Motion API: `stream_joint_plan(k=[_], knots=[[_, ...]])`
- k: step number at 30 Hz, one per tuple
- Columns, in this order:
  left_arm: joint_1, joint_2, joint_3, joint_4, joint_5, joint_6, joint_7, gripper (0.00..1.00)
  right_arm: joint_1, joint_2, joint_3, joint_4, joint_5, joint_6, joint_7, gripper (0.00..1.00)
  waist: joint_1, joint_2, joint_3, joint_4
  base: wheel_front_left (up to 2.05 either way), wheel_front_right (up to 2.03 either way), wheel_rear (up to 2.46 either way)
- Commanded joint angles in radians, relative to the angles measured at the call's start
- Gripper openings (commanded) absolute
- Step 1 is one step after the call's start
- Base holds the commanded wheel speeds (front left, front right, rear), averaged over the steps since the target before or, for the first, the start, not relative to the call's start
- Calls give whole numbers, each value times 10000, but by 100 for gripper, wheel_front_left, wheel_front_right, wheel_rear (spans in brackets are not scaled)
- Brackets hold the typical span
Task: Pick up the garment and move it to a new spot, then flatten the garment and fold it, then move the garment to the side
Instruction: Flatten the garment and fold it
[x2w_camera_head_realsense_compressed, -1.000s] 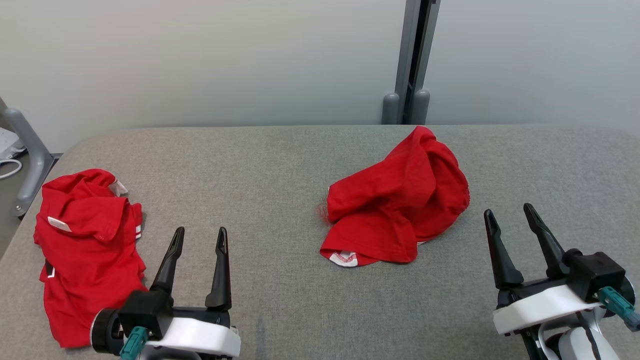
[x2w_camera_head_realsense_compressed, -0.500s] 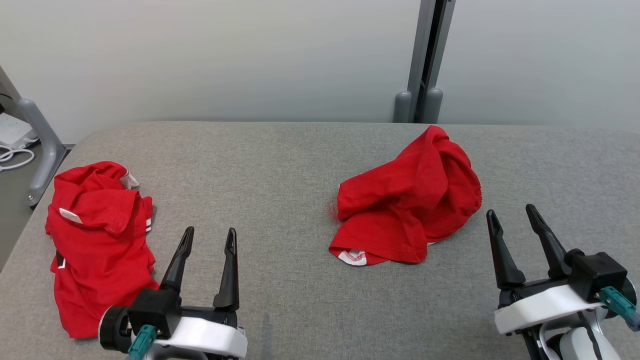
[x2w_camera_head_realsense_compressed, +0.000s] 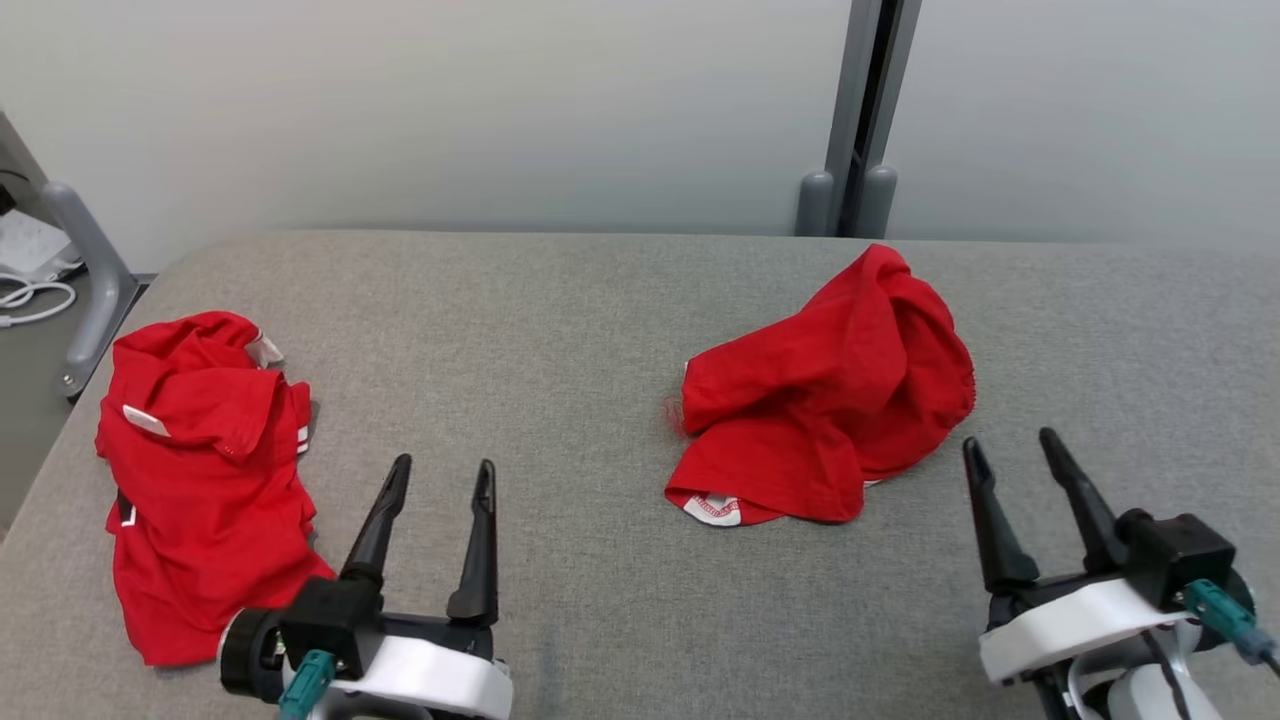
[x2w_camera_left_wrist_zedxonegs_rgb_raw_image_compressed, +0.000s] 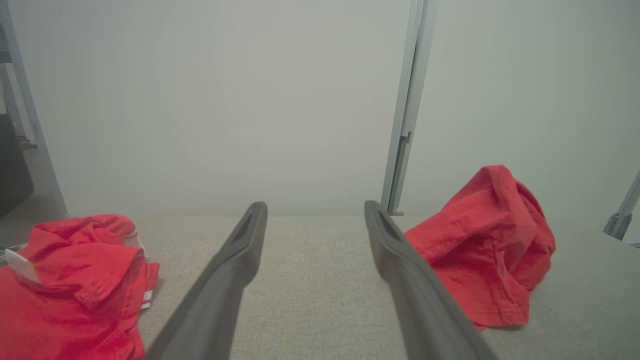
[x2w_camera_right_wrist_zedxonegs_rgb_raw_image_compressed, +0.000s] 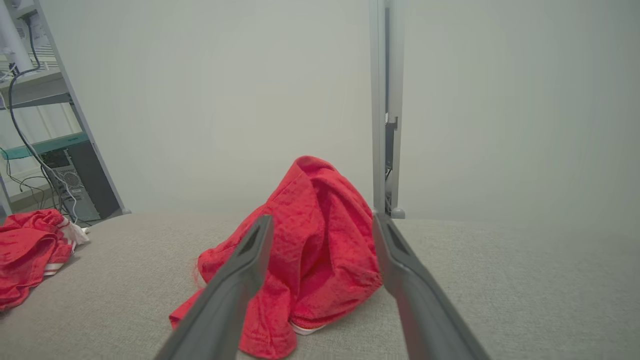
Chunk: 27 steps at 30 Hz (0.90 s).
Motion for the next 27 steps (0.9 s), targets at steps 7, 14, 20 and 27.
stream_joint_plan(k=[7, 14, 20, 27], knots=[[-513, 37, -416, 20, 125, 139, -27, 100, -757, -357, 1001, 1237, 348, 1, -23, 100, 0, 0, 750, 506, 0, 0, 0], [-768, 37, -575, 42, 32, 305, -27, 100, -1384, -460, 1732, 2966, 761, 1, -23, 100, 0, 0, 1103, 1009, 0, 0, 0], [-808, 35, -737, 21, -102, 384, -27, 100, -1919, -628, 2177, 4115, 1212, 1, -23, 100, 0, 0, 1223, 1402, 0, 0, 0], [-853, 37, -961, -39, -225, 491, -27, 100, -2250, -674, 1754, 4552, 1006, 1, -23, 100, 0, 0, 1364, 1754, 0, 0, 0]])
